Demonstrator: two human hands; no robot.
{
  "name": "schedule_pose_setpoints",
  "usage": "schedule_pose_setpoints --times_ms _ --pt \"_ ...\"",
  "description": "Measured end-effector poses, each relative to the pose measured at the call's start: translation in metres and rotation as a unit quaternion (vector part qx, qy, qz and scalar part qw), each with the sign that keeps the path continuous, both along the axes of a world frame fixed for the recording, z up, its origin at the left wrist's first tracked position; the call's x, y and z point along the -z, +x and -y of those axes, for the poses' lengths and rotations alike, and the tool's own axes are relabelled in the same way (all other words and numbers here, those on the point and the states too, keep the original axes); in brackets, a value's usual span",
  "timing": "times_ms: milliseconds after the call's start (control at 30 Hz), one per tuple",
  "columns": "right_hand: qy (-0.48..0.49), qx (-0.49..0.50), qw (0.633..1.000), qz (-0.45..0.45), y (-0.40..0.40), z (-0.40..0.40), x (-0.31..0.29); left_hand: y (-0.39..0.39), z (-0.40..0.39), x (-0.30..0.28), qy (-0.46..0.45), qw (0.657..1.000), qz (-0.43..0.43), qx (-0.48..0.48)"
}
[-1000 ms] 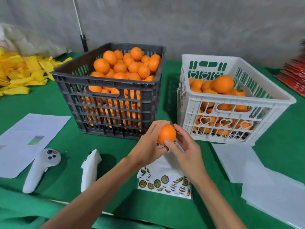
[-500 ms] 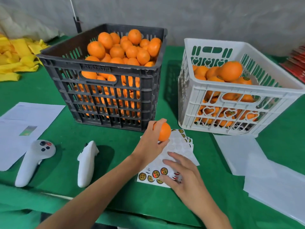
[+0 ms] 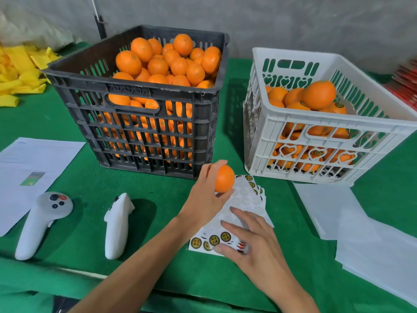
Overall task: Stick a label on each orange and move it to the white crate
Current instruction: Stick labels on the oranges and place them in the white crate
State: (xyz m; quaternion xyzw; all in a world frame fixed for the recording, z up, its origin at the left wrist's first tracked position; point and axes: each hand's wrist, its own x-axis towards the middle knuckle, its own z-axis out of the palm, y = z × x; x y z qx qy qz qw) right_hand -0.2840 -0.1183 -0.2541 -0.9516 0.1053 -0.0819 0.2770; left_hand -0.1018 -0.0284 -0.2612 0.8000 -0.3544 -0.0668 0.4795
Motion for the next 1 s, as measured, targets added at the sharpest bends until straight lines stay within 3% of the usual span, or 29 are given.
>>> schedule_pose_setpoints --times_ms 167,333,667,800,867,933,1000 --pt "-0.037 -0.007 0.996 0.081 -0.004 -0.006 0.005 -0.017 -0.005 0.004 -0.020 0.999 -0.006 0.040" --pt "0.106 0.023 0.991 0.082 -0.004 -0.006 0.001 -0.018 -0.006 0.008 -0.001 0.999 -0.008 0.053" --pt "0.240 0.075 0.967 0.048 0.000 -0.010 -0.010 -0.019 -0.008 0.007 0.018 0.998 0.012 0.067" --pt "0.334 0.182 0.921 0.078 0.011 -0.002 -0.022 -0.019 -0.007 0.007 0.023 0.998 0.004 0.061" --pt "0.272 0.257 0.914 0.154 0.024 0.008 -0.032 -0.018 -0.007 0.008 0.021 0.998 0.004 0.056" --pt "0.128 0.280 0.927 0.214 0.038 0.012 -0.041 -0.018 -0.006 0.008 0.020 0.998 -0.002 0.054" --pt "0.025 0.258 0.943 0.208 0.048 0.005 -0.047 -0.019 -0.006 0.005 0.019 0.998 -0.005 0.058"
